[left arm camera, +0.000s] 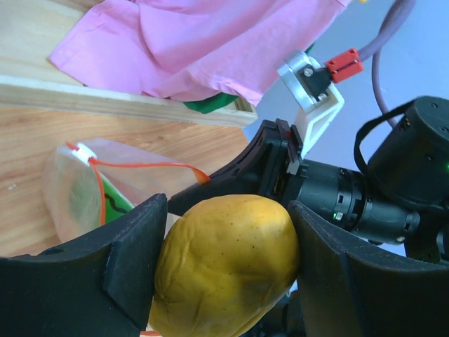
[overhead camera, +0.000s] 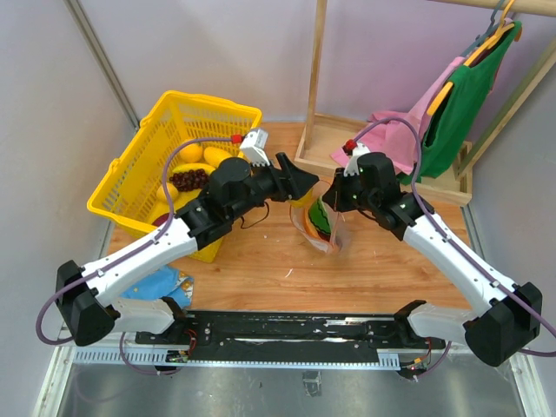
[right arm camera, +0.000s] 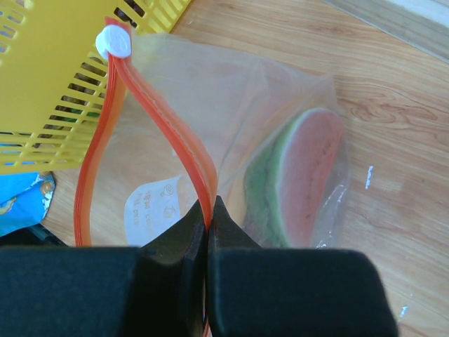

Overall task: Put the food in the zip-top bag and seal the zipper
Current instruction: Place the fake fruit in the zipper food storage bag.

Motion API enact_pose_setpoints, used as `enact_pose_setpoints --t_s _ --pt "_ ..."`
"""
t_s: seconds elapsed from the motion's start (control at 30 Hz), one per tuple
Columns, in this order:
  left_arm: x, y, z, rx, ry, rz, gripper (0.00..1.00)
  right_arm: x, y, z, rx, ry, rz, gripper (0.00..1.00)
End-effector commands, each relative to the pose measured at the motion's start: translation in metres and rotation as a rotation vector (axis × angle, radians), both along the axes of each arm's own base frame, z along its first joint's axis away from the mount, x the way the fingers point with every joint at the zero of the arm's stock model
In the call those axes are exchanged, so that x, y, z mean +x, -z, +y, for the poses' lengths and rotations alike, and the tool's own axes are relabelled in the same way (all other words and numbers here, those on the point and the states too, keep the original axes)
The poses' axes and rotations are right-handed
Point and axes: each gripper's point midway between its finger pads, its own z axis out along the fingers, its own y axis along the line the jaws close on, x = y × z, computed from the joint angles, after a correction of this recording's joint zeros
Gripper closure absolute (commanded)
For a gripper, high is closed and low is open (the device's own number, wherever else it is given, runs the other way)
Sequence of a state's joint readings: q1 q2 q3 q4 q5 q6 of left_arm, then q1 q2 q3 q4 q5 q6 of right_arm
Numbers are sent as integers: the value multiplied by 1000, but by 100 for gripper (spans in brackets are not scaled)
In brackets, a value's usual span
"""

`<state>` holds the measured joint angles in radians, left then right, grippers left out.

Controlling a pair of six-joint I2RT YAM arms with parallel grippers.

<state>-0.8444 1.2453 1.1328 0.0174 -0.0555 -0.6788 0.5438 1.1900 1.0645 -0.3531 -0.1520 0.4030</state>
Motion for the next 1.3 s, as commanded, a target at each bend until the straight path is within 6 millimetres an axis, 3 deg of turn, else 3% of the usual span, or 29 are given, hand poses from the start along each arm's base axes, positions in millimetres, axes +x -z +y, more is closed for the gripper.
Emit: enact_pose_setpoints --t_s 0.0,0.13,0.43,0.67,0.83,1.03,1.27 --pt "9 -15 7 -158 -132 38 53 -2 -10 12 106 14 -4 99" --pt "12 9 5 -163 -168 113 53 -4 -9 12 126 24 4 99" --pt "12 57 -21 -143 -135 218 48 -8 -4 14 162 39 31 99" --pt "11 89 -28 -64 -157 280 29 -10 -4 13 174 41 31 99" --pt "11 94 -25 -28 -175 301 17 -12 -3 12 172 39 30 99" --pt "10 97 -23 -22 -186 316 15 -12 -4 13 168 27 25 99" --pt "10 74 -11 -18 -205 263 15 -12 -3 11 152 22 14 99"
